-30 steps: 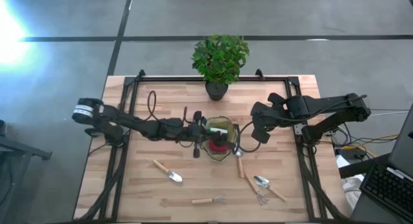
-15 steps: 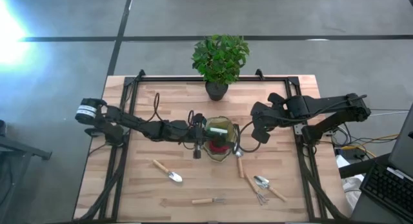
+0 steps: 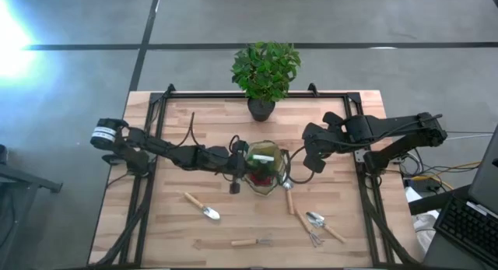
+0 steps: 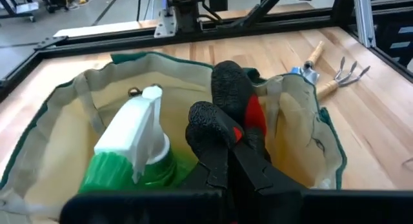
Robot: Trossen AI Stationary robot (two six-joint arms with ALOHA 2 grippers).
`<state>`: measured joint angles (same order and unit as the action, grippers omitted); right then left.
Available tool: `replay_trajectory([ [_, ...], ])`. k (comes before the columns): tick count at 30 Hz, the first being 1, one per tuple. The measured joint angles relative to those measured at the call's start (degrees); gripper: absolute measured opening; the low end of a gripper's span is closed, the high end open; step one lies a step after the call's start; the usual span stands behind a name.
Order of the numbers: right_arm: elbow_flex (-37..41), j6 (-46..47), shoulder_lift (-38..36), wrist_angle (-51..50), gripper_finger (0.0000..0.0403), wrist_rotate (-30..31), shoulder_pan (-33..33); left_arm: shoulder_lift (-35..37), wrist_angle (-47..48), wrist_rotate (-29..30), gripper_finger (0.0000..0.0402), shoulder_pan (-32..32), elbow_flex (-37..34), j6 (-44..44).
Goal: Pick & Place Garden tools in Gardening bag
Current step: Put the red gloves into the gardening bag
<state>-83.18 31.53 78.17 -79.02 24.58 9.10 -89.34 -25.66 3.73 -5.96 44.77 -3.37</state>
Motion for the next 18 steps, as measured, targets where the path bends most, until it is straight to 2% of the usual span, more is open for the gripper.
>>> replay_trajectory([
  [18, 0.00, -0.04, 0.00, 0.13, 0.0008, 0.07, 0.00, 0.02, 5.31, -1.22, 0.0003, 0.03, 0.00, -0.09],
])
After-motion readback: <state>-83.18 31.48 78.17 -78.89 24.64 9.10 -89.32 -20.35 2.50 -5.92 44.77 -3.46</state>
